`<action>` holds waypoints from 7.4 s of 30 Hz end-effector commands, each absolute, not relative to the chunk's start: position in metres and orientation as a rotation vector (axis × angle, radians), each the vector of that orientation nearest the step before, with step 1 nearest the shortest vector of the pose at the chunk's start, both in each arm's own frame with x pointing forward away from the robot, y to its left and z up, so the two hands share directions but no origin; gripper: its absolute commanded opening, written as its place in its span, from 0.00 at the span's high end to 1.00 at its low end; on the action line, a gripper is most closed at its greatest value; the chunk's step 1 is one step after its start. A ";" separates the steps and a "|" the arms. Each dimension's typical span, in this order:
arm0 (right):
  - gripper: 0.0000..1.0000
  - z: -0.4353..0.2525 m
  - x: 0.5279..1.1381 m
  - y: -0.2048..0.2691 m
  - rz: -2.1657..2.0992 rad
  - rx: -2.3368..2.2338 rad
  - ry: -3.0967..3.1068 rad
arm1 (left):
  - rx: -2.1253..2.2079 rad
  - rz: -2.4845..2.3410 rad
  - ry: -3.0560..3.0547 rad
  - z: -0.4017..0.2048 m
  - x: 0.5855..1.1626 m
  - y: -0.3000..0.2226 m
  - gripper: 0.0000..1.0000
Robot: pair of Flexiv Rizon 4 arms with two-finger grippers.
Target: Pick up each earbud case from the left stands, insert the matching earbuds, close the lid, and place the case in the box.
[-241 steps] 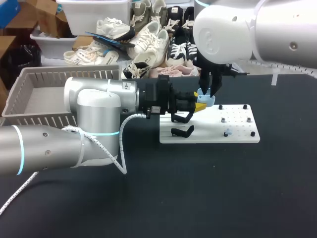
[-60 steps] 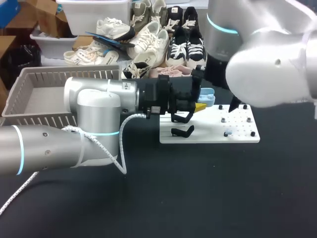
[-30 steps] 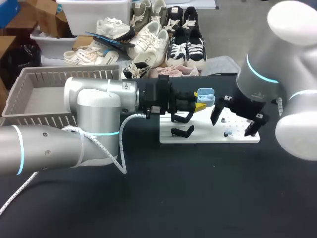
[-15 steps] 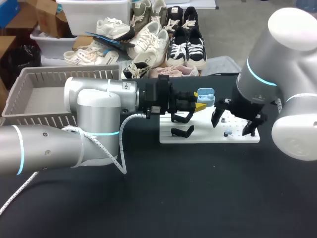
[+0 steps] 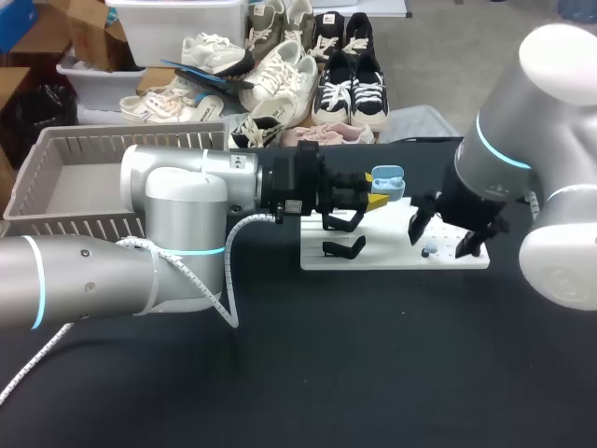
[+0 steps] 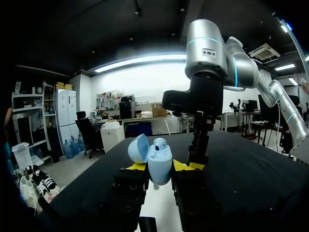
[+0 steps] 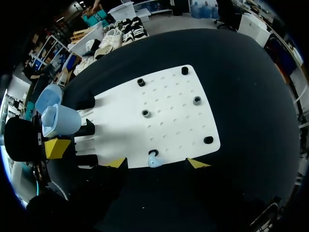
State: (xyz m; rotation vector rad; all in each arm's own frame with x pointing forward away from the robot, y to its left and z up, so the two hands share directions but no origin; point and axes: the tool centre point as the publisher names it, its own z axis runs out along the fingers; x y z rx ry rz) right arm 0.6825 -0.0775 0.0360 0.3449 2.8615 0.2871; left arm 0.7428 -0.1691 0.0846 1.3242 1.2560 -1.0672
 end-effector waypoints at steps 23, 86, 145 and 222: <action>0.47 0.021 0.681 -0.075 0.388 0.423 2.858 | 1.323 -1.067 1.253 0.084 0.743 -0.169 1.00; 0.85 0.020 0.686 -0.071 0.361 0.491 2.901 | 1.323 -1.067 1.253 0.084 0.743 -0.169 1.00; 1.00 0.105 0.660 -0.073 0.098 0.145 2.948 | 1.323 -1.067 1.253 0.084 0.743 -0.169 1.00; 1.00 0.134 0.734 0.000 0.087 -0.476 2.890 | 1.323 -1.067 1.253 0.084 0.743 -0.169 1.00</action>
